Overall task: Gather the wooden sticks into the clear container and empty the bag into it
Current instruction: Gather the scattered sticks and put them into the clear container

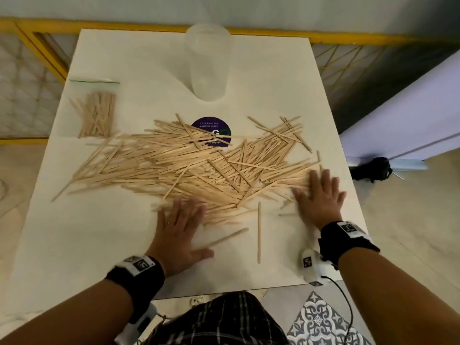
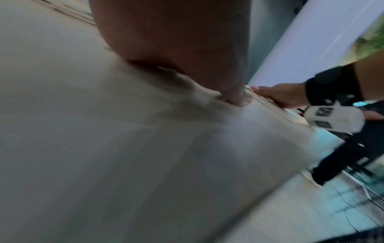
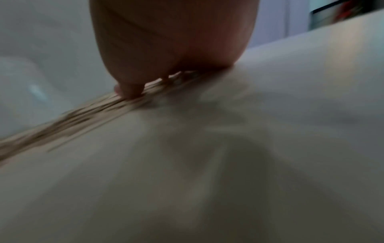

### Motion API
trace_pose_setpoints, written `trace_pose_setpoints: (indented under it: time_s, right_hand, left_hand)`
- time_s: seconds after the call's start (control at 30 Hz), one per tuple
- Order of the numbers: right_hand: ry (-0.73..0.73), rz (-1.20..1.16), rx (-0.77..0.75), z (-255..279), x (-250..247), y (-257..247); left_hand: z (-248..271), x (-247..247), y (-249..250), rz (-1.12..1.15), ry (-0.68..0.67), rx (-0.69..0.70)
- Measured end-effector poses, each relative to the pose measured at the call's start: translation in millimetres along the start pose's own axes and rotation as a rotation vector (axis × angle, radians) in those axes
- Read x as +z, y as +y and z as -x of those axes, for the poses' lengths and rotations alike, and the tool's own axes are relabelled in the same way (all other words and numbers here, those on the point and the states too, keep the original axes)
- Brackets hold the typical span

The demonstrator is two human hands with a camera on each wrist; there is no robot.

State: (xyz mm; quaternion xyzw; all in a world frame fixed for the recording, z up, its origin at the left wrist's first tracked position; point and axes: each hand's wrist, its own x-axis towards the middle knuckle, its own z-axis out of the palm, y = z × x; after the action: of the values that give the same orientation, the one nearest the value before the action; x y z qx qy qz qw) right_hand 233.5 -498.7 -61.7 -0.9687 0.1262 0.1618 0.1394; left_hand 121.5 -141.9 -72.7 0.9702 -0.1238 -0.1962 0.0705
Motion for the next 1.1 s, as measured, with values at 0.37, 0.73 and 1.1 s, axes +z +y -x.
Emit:
trace_pose_setpoints:
  time_s: [0.37, 0.73, 1.1]
  right_hand:
    - [-0.329, 0.35, -0.901, 51.0, 2.2, -50.4]
    - [-0.162, 0.187, -0.791, 0.9, -1.3, -180.1]
    - [-0.333, 0.12, -0.758, -74.5, 29.6, -317.8]
  left_hand:
    - [-57.8, -20.7, 3.1, 0.071, 0.135, -0.149]
    - [-23.3, -41.0, -57.6, 0.136, 0.238, -0.32]
    - [-21.2, -59.4, -213.7, 0.258, 0.167, -0.687]
